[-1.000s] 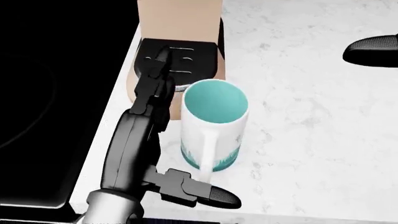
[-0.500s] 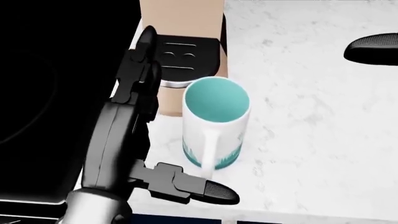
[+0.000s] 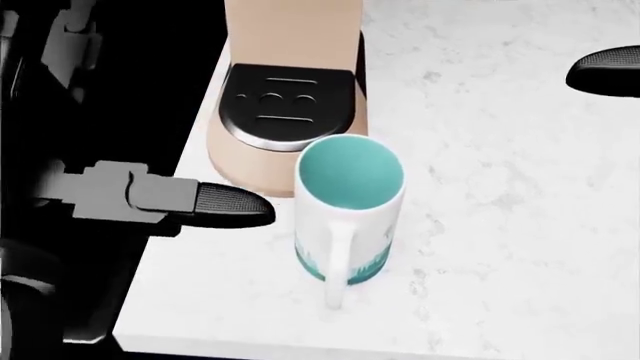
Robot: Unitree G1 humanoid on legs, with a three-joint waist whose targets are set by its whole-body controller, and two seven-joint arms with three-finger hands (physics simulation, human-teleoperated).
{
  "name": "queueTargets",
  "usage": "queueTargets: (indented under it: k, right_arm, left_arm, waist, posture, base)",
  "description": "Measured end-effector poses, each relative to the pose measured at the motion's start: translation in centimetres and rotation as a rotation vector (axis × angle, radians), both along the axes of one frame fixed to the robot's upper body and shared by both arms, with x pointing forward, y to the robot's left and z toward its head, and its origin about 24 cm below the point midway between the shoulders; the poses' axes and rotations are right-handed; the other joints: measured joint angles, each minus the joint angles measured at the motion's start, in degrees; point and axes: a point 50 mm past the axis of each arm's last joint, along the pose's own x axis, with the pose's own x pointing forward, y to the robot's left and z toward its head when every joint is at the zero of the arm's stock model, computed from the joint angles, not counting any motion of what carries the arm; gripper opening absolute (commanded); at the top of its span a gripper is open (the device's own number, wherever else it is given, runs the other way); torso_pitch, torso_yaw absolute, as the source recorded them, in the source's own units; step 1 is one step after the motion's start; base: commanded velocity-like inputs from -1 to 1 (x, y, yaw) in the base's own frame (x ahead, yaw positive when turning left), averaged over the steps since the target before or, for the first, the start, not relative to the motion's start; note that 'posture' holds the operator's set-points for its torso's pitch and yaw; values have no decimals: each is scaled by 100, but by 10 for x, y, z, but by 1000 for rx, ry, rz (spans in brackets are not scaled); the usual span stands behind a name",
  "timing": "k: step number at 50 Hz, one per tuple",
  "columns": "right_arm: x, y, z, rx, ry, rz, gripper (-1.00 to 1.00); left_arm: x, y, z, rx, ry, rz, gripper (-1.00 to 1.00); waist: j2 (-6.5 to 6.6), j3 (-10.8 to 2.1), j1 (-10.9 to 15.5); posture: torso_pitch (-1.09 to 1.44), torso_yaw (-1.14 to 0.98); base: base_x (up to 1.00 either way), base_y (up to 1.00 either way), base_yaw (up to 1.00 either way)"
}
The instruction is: Pick the mug from under the coffee machine dispenser and place it on the counter.
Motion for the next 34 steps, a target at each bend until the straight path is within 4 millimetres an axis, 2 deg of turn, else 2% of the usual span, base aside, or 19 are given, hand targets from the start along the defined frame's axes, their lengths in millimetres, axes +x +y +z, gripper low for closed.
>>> queueTargets:
  k: [4,14,23,34]
  right_arm:
    - [-1,-2,1,0,-4,-9,100]
    - [1,-3,1,0,-2,-15,100]
    - [-1,-5,6,-4,-12,-22,100]
    - [-5,-10,15,-7,-31,-39,100]
  left_arm:
    - [1,12,11,2,-16,37,100]
    - [2,54,52,13,-115,175,100]
    - [6,83,71,19,-151,264,100]
    - [1,98,88,17,-202,308,100]
  waist:
    - [20,27,-7]
    - [84,84,-38]
    - [141,110,-56]
    - [185,118,-80]
  posture:
    - [0,0]
    - [0,0]
    - [0,0]
    - [0,0]
  base:
    - [0,0,0]
    - [0,0,0]
    - [0,0,0]
    - [0,0,0]
